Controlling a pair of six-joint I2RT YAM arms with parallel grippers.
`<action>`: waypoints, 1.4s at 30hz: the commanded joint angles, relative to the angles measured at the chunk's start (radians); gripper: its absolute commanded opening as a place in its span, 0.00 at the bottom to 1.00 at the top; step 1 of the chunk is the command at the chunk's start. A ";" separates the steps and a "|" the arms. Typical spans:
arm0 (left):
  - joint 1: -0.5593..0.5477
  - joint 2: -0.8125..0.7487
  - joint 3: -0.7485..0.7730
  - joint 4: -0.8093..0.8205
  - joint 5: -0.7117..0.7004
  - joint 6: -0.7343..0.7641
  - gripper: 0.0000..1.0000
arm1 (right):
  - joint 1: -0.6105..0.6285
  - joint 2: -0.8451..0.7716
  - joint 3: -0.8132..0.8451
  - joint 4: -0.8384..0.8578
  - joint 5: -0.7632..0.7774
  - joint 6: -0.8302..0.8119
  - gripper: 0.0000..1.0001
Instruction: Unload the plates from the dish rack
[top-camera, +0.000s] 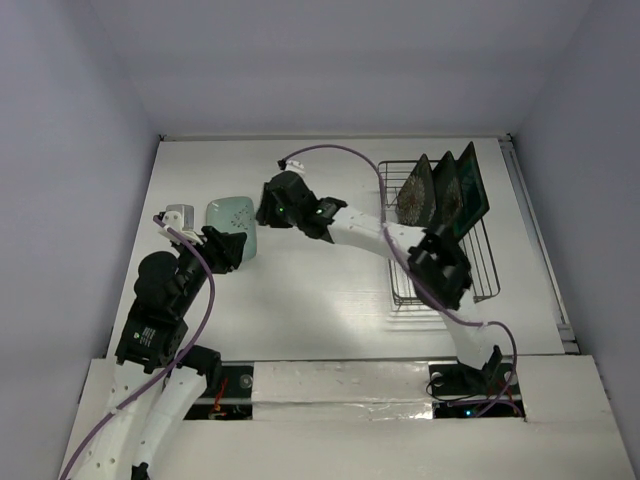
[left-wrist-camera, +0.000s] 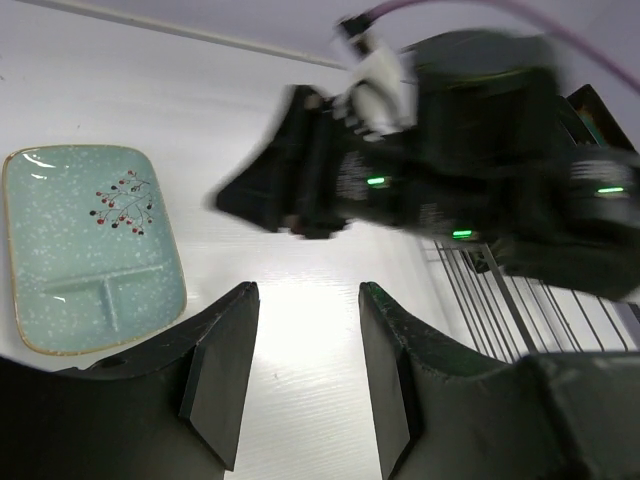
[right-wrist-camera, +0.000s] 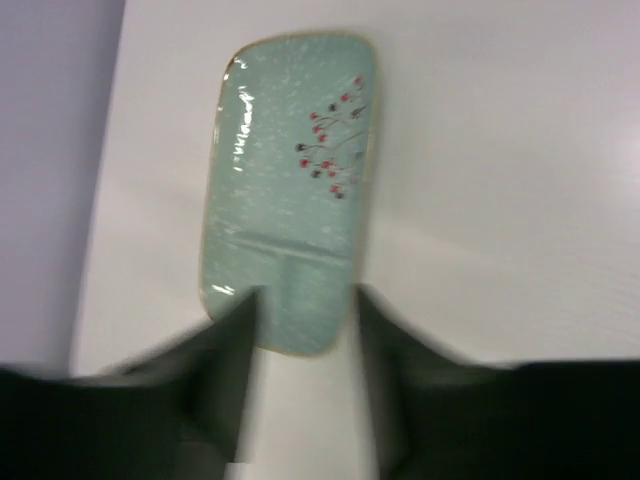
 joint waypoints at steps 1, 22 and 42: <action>-0.006 0.005 0.005 0.039 -0.004 0.014 0.41 | -0.020 -0.251 -0.091 -0.044 0.183 -0.174 0.18; -0.006 0.009 -0.003 0.047 0.003 0.013 0.27 | -0.562 -0.948 -0.591 -0.377 0.285 -0.481 0.65; -0.006 -0.006 -0.008 0.054 0.017 0.014 0.34 | -0.591 -0.630 -0.357 -0.486 0.390 -0.546 0.12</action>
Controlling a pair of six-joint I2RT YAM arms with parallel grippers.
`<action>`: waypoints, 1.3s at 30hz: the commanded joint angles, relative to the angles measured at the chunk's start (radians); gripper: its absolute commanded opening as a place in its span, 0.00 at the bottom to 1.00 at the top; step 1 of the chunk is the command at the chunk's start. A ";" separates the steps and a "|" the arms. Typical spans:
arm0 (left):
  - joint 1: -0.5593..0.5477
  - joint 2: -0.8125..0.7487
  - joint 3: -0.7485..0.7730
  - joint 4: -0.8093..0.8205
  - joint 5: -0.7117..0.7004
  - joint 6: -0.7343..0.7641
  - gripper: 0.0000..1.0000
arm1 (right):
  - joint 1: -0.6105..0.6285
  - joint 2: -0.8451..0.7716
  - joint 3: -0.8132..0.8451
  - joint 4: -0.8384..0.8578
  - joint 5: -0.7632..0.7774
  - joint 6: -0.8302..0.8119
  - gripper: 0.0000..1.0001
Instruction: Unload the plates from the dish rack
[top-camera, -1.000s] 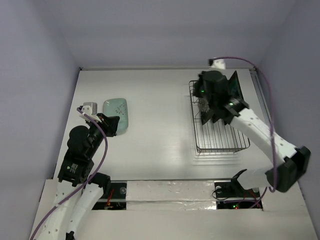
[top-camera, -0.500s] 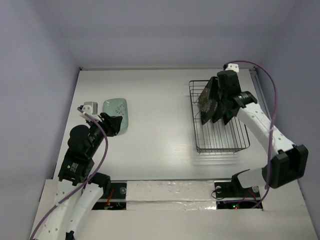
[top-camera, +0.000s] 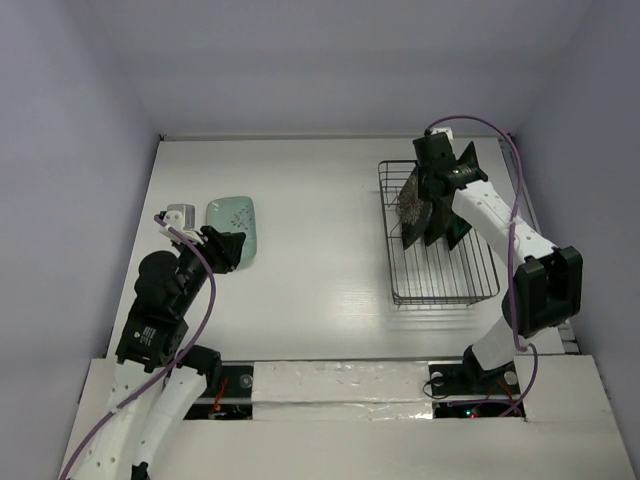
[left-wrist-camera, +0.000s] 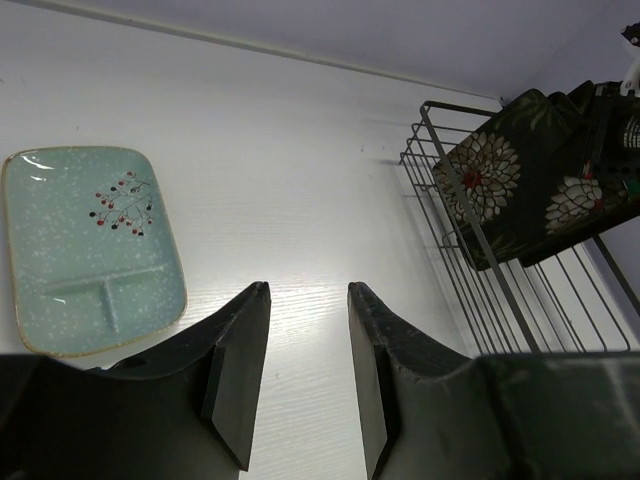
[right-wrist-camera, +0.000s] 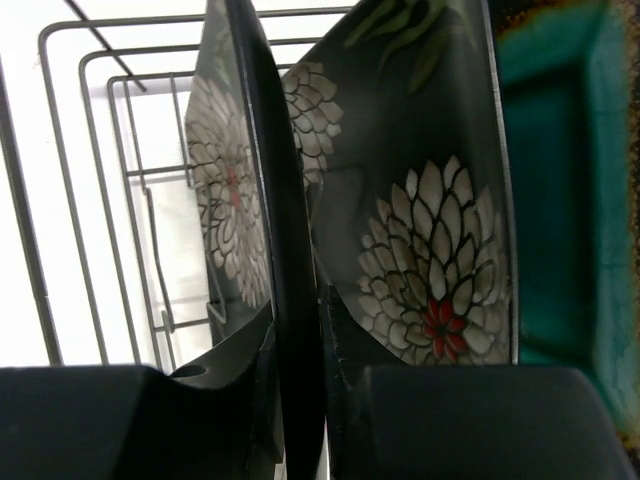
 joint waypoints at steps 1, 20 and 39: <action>-0.006 -0.011 -0.006 0.051 0.014 0.006 0.34 | -0.006 -0.037 0.081 -0.009 0.081 0.003 0.08; -0.006 -0.007 -0.007 0.054 0.020 0.005 0.35 | 0.006 -0.192 0.250 -0.040 0.122 -0.022 0.00; 0.003 -0.005 -0.010 0.055 0.029 0.005 0.35 | 0.334 -0.125 0.014 0.539 -0.316 0.336 0.00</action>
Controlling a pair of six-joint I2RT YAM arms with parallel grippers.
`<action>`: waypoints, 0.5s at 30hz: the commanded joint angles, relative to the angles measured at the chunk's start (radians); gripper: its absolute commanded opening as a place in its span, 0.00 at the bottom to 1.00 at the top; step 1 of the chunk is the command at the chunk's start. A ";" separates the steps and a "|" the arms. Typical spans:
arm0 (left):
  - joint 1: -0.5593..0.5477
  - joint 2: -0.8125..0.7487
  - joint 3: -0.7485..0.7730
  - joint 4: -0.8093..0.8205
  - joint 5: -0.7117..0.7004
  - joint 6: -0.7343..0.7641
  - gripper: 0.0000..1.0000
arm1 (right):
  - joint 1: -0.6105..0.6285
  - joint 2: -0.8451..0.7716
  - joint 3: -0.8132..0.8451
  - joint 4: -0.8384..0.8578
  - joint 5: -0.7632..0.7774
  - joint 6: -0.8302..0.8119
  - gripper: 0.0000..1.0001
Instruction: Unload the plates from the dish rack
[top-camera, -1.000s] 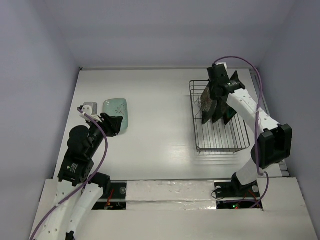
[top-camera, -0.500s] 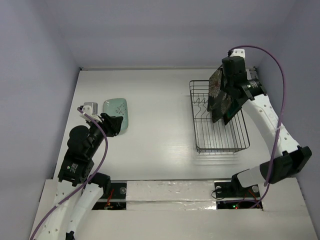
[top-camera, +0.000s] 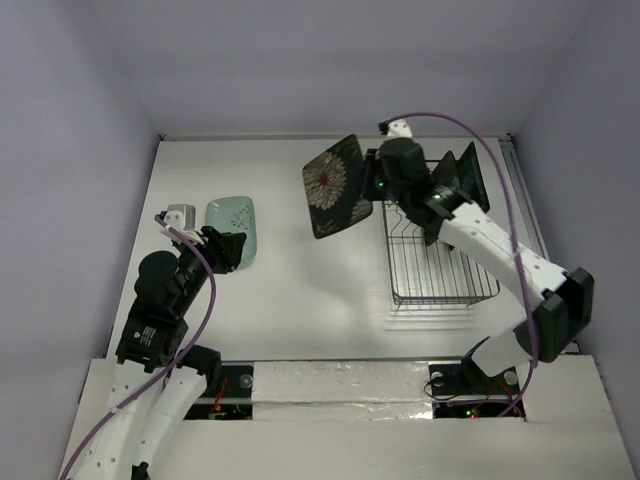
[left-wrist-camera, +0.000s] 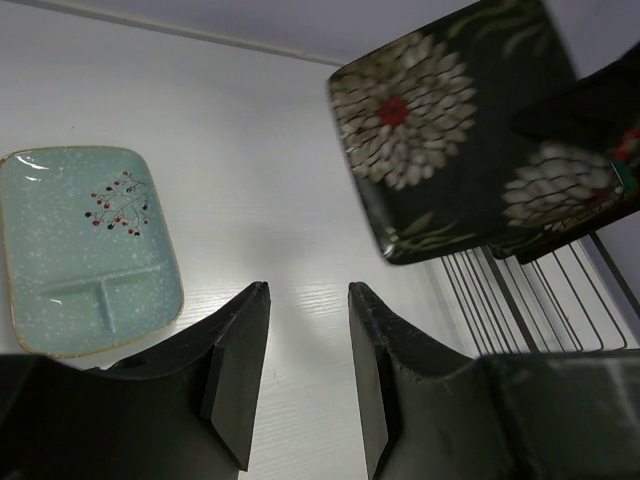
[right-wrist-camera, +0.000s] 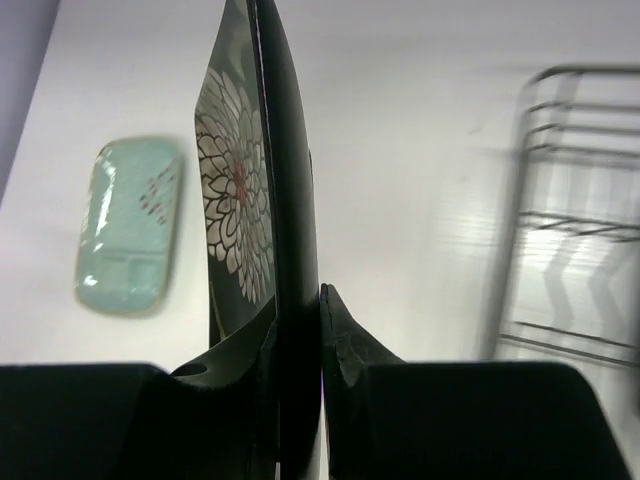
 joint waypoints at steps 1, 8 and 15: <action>0.002 -0.001 -0.010 0.056 0.016 0.005 0.35 | 0.031 0.051 -0.011 0.323 -0.112 0.156 0.00; 0.002 -0.004 -0.010 0.056 0.021 0.005 0.35 | 0.060 0.187 -0.076 0.490 -0.131 0.274 0.00; 0.002 -0.004 -0.010 0.056 0.022 0.006 0.35 | 0.071 0.285 -0.109 0.527 -0.102 0.307 0.00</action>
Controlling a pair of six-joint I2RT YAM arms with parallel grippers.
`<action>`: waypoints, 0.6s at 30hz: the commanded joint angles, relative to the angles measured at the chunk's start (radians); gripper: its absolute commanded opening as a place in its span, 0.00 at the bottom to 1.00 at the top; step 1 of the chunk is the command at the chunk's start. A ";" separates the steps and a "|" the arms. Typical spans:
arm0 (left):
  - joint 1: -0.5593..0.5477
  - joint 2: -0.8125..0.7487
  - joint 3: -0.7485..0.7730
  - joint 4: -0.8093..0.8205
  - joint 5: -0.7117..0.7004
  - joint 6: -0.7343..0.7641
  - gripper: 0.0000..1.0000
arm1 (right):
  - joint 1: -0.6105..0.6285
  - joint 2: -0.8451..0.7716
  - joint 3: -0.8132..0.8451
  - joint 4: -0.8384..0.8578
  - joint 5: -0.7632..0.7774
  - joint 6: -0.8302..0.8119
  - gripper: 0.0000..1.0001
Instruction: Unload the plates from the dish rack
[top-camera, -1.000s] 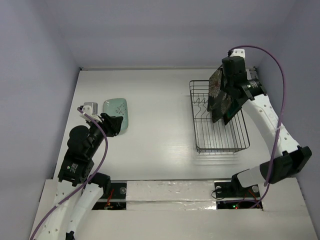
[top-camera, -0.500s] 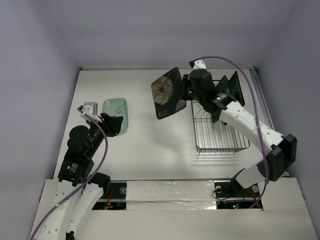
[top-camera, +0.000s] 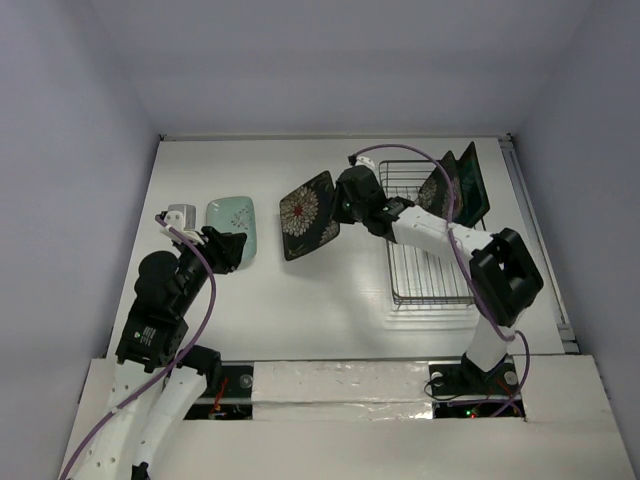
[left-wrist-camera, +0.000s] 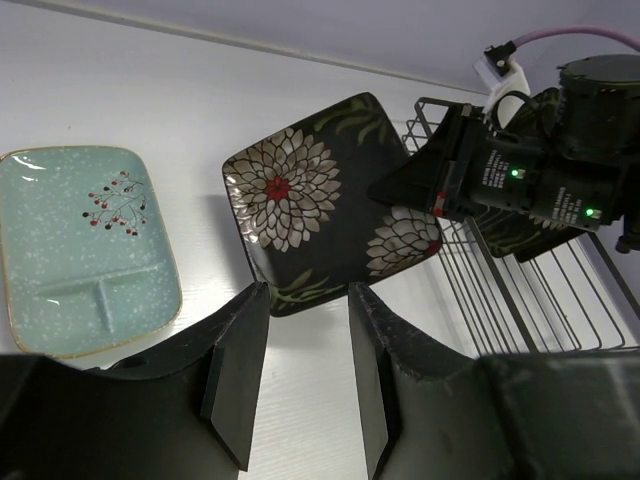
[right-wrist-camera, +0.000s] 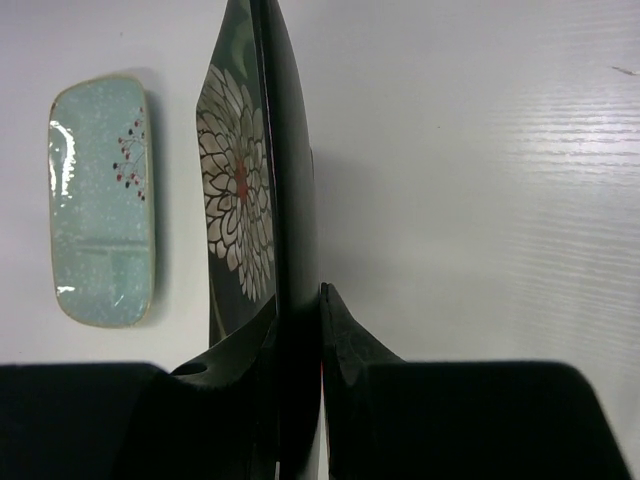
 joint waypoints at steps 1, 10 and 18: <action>0.002 -0.003 -0.010 0.057 0.018 0.006 0.35 | 0.011 -0.013 0.019 0.238 0.005 0.067 0.00; 0.002 0.000 -0.010 0.057 0.019 0.005 0.35 | 0.011 0.065 -0.076 0.264 -0.013 0.080 0.00; 0.002 0.003 -0.011 0.057 0.019 0.005 0.35 | 0.011 0.095 -0.151 0.232 0.020 0.070 0.30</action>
